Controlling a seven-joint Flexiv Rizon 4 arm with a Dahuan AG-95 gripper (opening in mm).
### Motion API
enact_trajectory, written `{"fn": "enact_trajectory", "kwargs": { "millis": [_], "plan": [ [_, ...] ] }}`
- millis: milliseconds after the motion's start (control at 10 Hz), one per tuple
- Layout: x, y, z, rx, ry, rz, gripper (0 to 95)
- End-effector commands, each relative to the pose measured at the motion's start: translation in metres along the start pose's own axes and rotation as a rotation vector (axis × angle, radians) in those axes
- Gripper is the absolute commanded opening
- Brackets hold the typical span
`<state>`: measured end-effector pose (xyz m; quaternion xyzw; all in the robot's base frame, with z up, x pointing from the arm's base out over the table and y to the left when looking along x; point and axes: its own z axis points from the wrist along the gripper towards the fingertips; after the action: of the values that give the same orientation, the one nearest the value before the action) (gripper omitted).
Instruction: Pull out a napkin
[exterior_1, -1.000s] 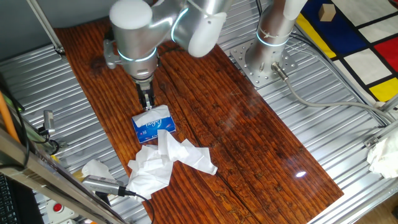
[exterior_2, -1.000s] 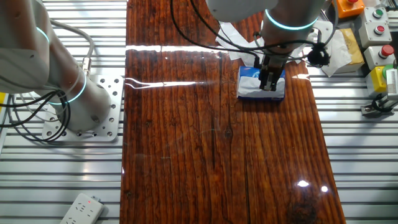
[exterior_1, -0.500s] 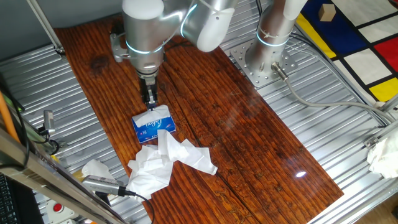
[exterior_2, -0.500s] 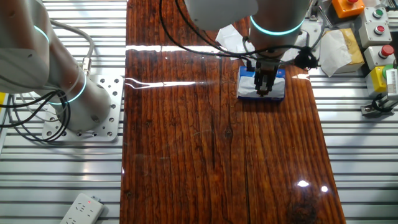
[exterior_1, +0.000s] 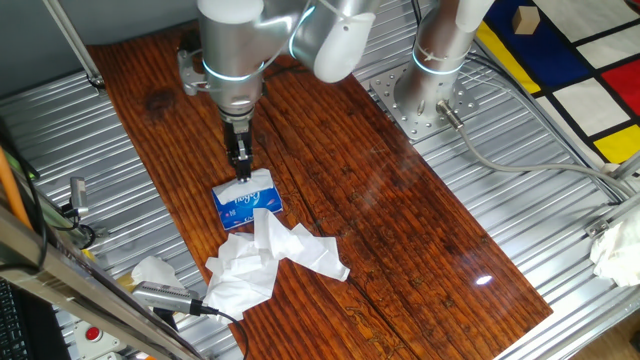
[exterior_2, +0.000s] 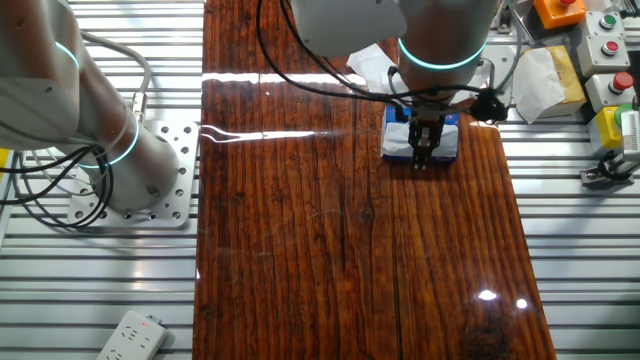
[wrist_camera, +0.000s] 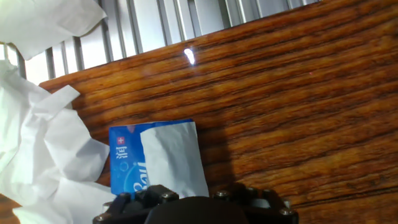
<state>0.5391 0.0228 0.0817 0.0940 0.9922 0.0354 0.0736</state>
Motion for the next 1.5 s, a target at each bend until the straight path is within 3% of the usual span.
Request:
{"fn": "enact_trajectory", "kwargs": {
  "millis": [100, 700, 800, 1200, 1500],
  "plan": [
    [0.001, -0.002, 0.002, 0.003, 0.003, -0.003, 76.0],
    [0.008, -0.004, 0.007, -0.012, 0.008, 0.037, 76.0],
    [0.013, 0.001, 0.009, -0.015, 0.007, 0.065, 57.0],
    [0.028, 0.007, 0.016, -0.017, -0.013, 0.075, 57.0],
    [0.028, 0.007, 0.016, -0.017, -0.013, 0.075, 57.0]
  ]
}}
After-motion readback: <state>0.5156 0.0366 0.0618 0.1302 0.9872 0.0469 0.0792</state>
